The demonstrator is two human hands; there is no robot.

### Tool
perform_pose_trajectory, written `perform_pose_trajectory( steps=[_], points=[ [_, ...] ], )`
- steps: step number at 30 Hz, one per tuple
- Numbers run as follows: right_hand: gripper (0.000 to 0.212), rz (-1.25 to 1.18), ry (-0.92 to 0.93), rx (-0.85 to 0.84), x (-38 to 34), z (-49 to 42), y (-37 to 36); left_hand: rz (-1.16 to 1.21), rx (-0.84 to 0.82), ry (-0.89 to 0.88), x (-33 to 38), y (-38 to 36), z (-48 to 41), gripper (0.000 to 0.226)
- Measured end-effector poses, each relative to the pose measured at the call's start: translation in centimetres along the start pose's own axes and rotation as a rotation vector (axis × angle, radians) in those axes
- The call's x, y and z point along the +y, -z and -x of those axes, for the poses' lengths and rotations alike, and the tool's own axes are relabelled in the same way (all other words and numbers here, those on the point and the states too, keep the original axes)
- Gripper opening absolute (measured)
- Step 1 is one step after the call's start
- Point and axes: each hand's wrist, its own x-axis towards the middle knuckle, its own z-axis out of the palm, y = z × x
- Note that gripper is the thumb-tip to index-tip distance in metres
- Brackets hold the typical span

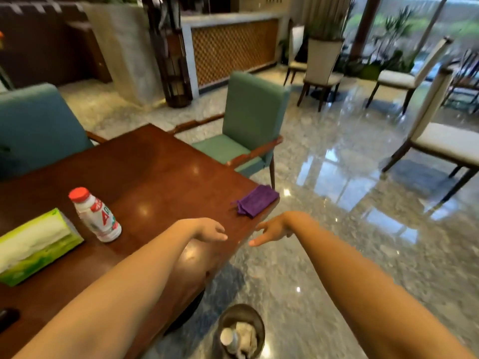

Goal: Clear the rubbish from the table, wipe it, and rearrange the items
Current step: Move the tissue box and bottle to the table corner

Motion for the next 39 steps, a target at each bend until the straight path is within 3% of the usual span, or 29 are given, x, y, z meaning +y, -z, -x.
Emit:
perform_pose_trajectory(
  steps=[7,22,32,39],
  points=[
    [0.107,0.069,0.08,0.126,-4.9,1.1,4.1,0.059,0.158,0.13,-4.7,1.8,5.8,0.06],
    [0.099,0.38,0.421,0.193,-25.0,-2.9,5.0,0.371,0.292,0.602,-18.5,-8.4,20.6,0.062],
    [0.085,0.186,0.61,0.324,-33.7,-9.5,4.0,0.438,0.503,0.749,-27.6,-11.9,19.2,0.085],
    [0.105,-0.041,0.635,0.408,-36.0,-16.7,3.9,0.341,0.607,0.759,-35.3,-10.9,13.6,0.096]
  ],
)
